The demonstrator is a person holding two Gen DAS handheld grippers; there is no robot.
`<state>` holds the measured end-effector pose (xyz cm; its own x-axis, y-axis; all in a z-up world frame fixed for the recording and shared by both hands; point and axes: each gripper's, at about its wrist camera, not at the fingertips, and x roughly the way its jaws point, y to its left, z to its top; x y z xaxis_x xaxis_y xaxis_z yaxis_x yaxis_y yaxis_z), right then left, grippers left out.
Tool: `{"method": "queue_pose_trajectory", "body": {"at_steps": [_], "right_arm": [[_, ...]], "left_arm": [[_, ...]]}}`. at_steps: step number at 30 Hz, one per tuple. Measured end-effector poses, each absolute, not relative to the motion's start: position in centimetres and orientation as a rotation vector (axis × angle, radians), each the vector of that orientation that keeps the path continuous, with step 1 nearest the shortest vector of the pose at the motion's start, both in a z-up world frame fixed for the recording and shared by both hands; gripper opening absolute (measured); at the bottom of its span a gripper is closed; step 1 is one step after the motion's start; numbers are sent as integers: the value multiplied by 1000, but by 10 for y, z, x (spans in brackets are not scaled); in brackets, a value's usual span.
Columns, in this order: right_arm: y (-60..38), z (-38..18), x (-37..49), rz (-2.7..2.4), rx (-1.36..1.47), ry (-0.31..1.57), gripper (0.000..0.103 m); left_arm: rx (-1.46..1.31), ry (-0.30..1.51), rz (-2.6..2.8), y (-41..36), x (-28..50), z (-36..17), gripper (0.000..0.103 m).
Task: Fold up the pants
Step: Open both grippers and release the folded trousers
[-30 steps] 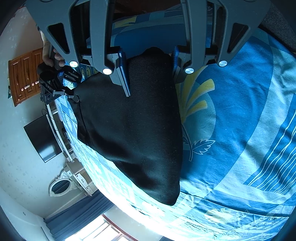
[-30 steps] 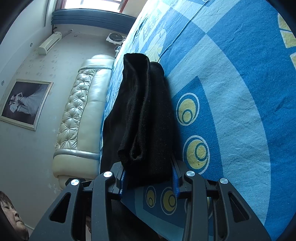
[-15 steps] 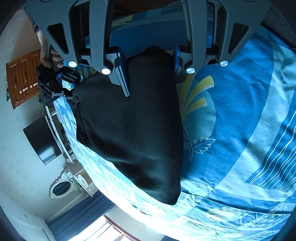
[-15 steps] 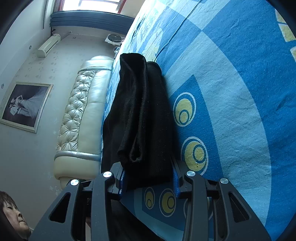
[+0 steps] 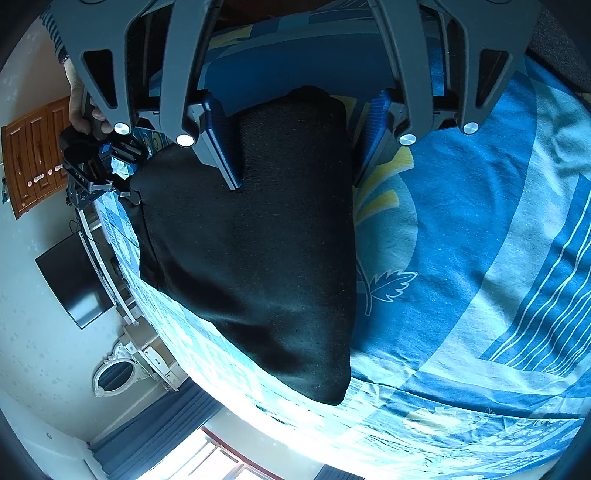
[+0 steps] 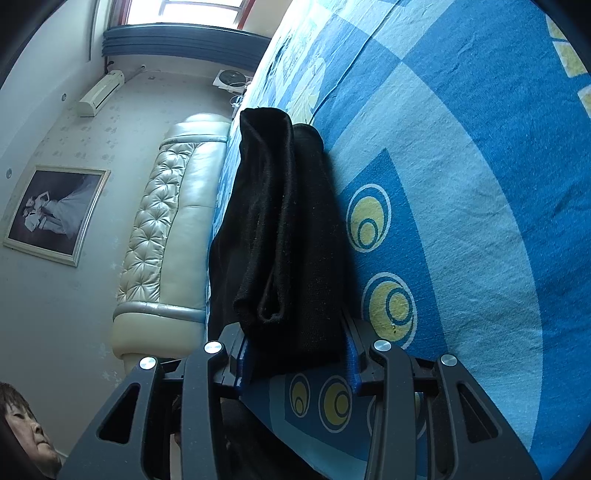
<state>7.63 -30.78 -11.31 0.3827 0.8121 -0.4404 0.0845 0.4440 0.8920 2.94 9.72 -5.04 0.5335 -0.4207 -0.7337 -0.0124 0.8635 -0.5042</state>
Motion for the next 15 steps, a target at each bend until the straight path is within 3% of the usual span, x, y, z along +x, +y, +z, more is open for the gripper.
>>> {"method": "queue_pose_trajectory", "body": {"at_steps": [12, 15], "right_arm": [[-314, -112, 73, 619, 1088, 1066, 52], [-316, -108, 69, 614, 1073, 1071, 55]], "left_arm": [[-505, 971, -287, 96, 29, -54, 86], [-500, 972, -289, 94, 27, -53, 87]]}}
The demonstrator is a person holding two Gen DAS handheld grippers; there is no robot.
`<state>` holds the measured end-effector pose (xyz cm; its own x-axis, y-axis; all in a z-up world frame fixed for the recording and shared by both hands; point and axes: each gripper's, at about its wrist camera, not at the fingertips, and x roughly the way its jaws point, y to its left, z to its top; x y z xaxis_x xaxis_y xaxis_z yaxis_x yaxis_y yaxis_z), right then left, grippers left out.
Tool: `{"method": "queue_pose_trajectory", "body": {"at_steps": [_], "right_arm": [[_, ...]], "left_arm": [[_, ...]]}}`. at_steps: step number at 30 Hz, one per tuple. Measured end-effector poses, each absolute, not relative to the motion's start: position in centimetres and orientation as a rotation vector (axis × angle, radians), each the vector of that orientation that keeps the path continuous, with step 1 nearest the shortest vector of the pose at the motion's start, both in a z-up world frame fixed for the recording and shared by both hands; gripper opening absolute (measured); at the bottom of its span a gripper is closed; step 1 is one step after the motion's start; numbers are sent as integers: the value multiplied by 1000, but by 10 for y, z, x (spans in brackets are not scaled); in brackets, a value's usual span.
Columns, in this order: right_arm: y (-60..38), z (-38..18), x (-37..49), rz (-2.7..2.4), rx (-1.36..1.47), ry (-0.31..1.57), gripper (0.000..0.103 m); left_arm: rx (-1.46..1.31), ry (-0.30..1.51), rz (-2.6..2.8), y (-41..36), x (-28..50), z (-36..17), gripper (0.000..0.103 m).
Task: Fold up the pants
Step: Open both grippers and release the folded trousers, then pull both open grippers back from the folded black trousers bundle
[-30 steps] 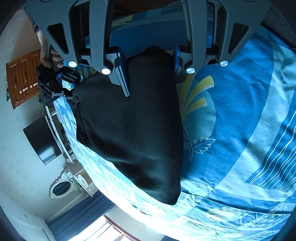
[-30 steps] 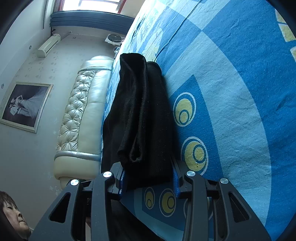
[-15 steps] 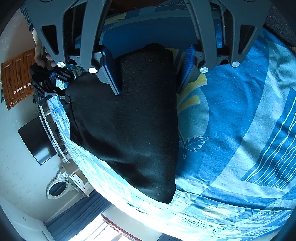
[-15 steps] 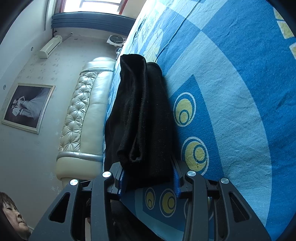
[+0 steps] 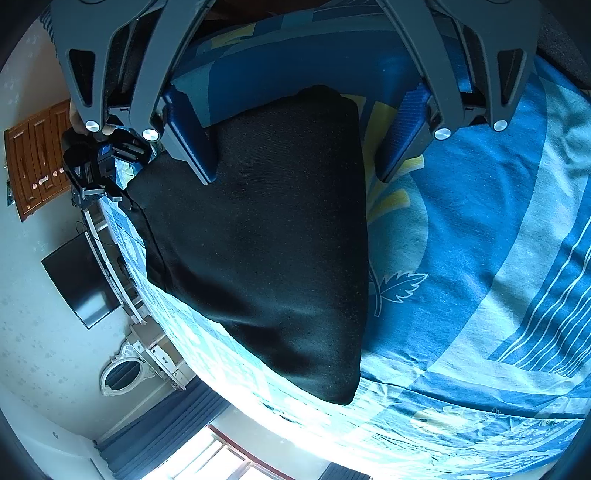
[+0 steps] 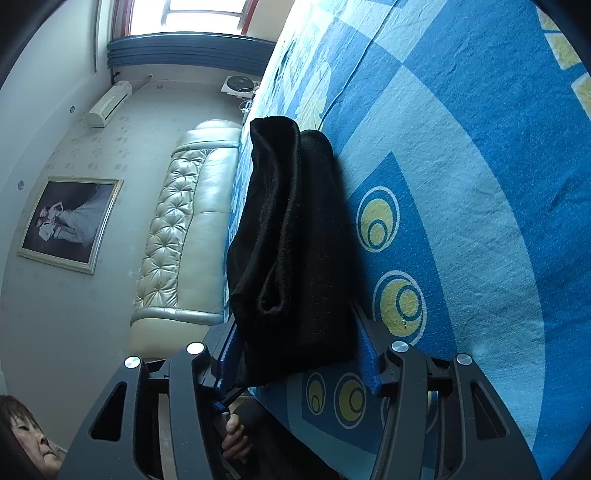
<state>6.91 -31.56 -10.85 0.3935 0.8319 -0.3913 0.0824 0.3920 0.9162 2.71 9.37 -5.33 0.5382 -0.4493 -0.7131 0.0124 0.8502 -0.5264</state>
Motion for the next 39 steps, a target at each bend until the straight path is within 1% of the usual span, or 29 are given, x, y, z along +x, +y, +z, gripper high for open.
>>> {"method": "queue_pose_trajectory", "body": {"at_steps": [6, 11, 13, 15, 18, 24, 30, 35, 39], "right_arm": [[-315, -98, 59, 592, 997, 1100, 61], [-318, -93, 46, 544, 951, 1124, 62], [-315, -88, 40, 510, 877, 1129, 62], [-309, -80, 33, 482, 779, 1125, 68], [-297, -71, 24, 444, 647, 1110, 72], [-282, -64, 17, 383, 510, 1106, 73], [-276, -58, 15, 314, 394, 1090, 73], [-267, -52, 13, 286, 307, 1070, 73], [-258, -47, 10, 279, 265, 1052, 73]], "left_arm": [[-453, 983, -260, 85, 21, -51, 89], [-428, 1005, -218, 83, 21, -51, 91], [-421, 1023, -193, 81, 21, -49, 91], [-413, 1037, -165, 78, 20, -46, 91], [-366, 1040, -136, 69, 16, -39, 91], [-227, 999, -63, 44, 1, -24, 91], [-232, 972, -20, 42, -11, -21, 91], [-110, 917, 12, 27, -20, -14, 92], [-80, 883, 1, 20, -22, -5, 94]]}}
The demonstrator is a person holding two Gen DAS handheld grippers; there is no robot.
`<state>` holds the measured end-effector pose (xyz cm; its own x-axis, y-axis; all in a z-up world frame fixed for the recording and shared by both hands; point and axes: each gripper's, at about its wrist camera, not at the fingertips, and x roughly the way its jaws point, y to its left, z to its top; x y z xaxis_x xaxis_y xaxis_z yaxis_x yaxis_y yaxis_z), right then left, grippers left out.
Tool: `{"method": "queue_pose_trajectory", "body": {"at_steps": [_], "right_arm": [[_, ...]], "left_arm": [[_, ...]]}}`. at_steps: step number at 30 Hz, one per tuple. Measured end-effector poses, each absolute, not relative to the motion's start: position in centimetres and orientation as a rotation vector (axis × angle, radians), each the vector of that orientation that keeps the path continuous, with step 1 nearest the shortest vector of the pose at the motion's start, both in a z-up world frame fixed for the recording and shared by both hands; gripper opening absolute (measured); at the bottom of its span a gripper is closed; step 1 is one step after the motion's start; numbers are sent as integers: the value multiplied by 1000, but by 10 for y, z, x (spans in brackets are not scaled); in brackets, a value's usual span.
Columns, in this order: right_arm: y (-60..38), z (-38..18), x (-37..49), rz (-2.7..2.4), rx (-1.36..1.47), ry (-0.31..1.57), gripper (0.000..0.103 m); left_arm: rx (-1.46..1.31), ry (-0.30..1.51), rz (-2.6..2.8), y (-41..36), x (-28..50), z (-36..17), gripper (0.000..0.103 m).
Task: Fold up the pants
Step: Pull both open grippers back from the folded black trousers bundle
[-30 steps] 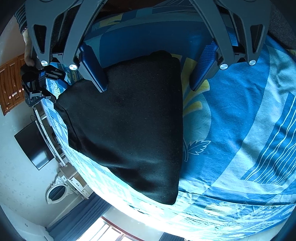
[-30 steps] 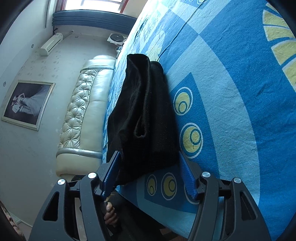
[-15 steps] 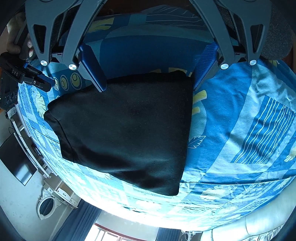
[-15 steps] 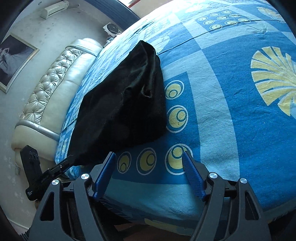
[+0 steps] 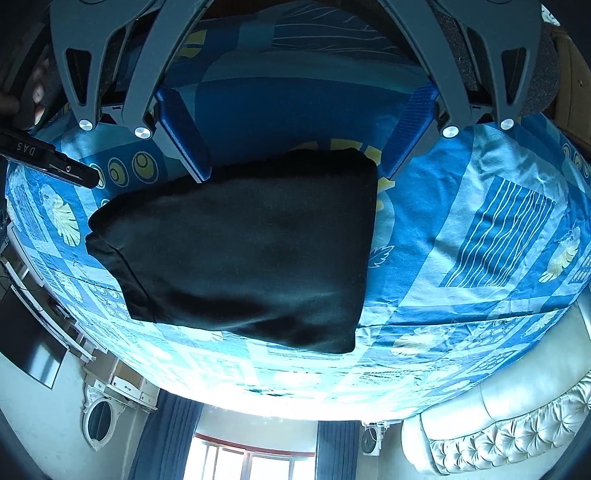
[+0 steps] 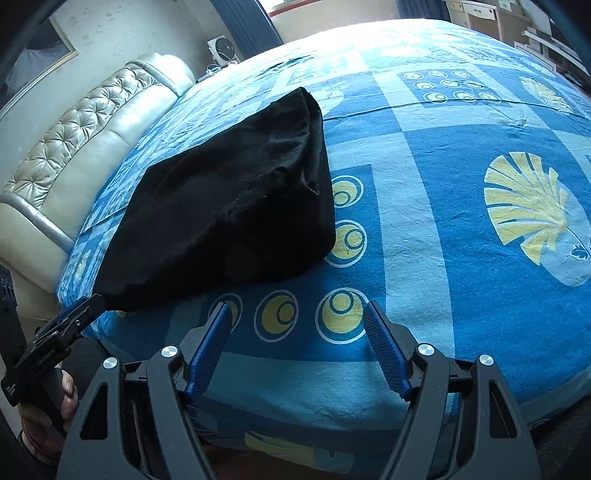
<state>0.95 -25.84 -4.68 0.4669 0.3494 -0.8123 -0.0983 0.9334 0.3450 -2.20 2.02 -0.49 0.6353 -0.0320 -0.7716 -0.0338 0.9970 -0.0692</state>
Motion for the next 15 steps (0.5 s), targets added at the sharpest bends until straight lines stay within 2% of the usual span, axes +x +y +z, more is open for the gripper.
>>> {"method": "queue_pose_trajectory", "body": {"at_steps": [15], "right_arm": [[-252, -35, 2, 259, 190, 1004, 76]], "left_arm": [[-34, 855, 42, 8, -27, 4, 98]]}}
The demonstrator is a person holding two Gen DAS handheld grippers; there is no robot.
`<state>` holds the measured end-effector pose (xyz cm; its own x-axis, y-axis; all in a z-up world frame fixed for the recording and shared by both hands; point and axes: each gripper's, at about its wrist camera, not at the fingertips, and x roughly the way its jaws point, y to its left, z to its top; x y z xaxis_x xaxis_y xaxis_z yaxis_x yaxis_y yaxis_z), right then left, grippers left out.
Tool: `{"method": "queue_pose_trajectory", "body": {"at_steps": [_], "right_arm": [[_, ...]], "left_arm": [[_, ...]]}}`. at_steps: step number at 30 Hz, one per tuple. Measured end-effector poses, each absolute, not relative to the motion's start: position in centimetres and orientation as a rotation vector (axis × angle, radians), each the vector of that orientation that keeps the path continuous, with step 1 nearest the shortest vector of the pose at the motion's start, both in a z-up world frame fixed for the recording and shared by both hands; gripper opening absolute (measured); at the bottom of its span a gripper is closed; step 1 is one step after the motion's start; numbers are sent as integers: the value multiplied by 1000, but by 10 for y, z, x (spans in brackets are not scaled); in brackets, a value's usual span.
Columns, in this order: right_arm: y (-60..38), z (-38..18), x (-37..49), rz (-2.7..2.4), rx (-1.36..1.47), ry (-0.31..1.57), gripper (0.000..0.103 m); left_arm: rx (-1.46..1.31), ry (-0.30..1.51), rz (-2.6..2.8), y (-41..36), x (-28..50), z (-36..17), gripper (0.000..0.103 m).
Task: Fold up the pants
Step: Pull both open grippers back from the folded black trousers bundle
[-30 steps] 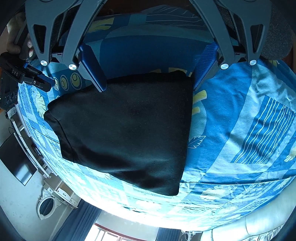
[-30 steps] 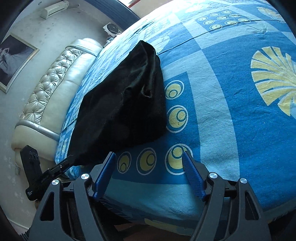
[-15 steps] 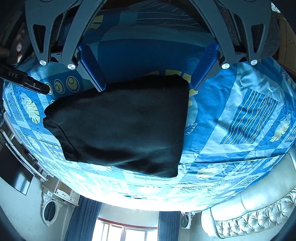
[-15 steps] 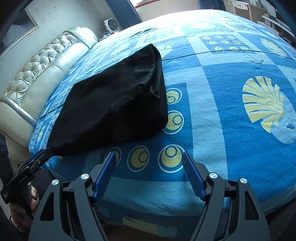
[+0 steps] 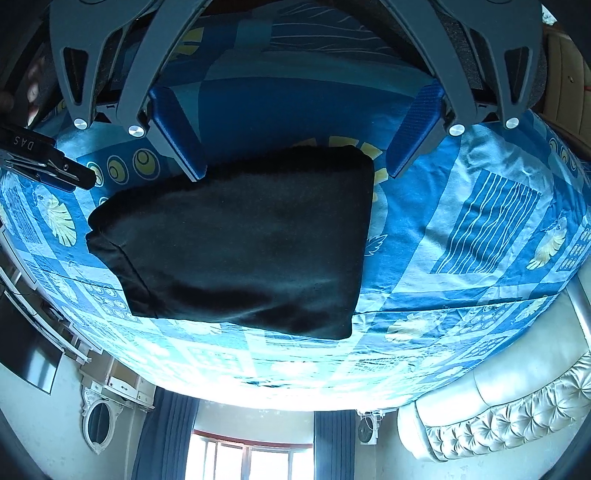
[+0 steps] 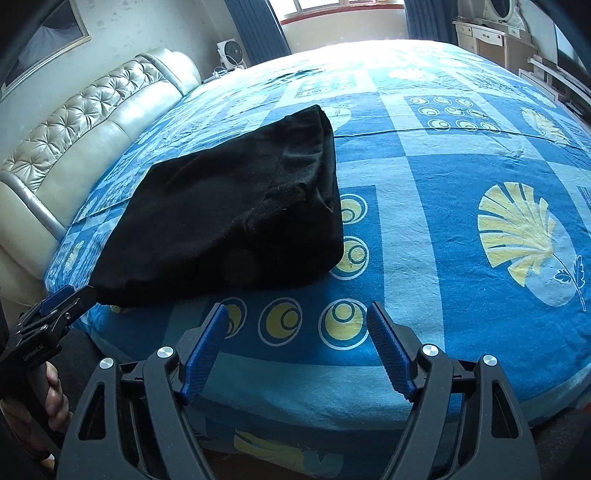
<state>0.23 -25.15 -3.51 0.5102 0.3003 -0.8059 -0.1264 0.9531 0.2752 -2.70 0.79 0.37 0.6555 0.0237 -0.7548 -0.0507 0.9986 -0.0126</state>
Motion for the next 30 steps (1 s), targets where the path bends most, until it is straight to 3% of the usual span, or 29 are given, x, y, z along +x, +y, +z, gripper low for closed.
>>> {"method": "queue_pose_trajectory", "body": {"at_steps": [30], "right_arm": [[-255, -44, 1, 220, 178, 1022, 82]], "left_arm": [[-33, 846, 53, 8, -28, 6, 99]]}}
